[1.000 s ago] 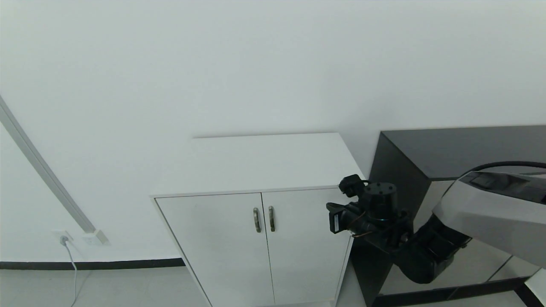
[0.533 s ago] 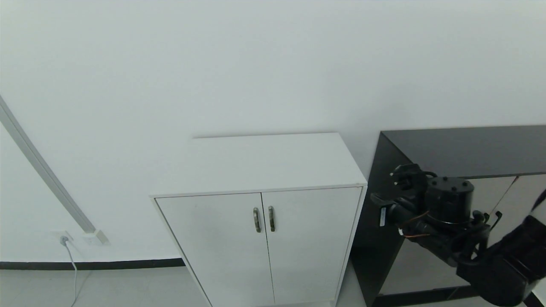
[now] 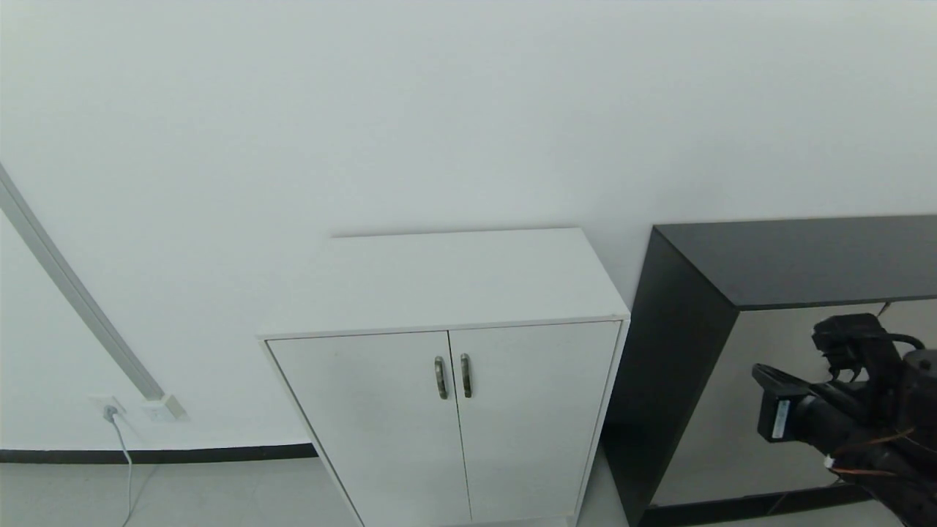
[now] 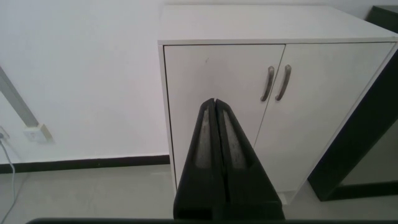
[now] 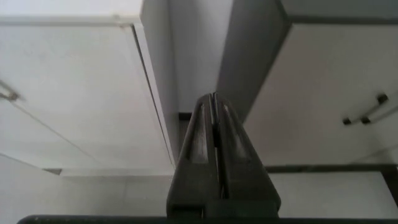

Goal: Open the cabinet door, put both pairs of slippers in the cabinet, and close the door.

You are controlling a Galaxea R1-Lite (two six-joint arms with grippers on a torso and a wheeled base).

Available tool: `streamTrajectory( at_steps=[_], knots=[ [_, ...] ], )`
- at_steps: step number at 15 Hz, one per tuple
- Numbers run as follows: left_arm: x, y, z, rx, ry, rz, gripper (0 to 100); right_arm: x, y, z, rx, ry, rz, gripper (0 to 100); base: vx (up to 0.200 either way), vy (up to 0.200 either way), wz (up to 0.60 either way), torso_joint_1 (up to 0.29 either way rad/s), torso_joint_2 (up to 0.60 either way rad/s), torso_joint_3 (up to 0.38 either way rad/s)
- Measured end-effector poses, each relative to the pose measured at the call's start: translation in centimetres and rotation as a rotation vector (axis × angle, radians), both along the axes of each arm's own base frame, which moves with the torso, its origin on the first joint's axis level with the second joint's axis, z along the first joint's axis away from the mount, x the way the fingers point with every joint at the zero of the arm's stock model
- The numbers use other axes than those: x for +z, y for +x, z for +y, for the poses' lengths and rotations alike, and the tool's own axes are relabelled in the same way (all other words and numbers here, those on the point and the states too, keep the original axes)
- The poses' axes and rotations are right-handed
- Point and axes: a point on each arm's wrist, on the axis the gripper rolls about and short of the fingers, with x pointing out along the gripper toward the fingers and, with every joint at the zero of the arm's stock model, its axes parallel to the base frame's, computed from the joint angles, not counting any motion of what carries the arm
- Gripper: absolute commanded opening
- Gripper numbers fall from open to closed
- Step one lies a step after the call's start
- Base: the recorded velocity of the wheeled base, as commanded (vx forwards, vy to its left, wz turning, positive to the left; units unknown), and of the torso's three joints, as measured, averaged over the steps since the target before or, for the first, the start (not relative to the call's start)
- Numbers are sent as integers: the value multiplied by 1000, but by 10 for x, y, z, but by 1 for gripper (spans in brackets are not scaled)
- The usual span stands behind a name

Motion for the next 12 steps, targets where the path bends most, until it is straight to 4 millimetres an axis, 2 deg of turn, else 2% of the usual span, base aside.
streamTrajectory(
  at_steps=[4, 8, 12],
  knots=[
    [0, 0, 0, 1, -1, 0, 0, -8, -38, -19, -25, -9, 25, 0, 0, 0, 0, 0, 0, 0],
    [0, 0, 0, 0, -1, 0, 0, -8, -60, -31, -53, -20, 61, 0, 0, 0, 0, 0, 0, 0],
    [0, 0, 0, 0, 0, 0, 0, -9, -91, -42, -31, -36, 125, 0, 0, 0, 0, 0, 0, 0]
  ],
)
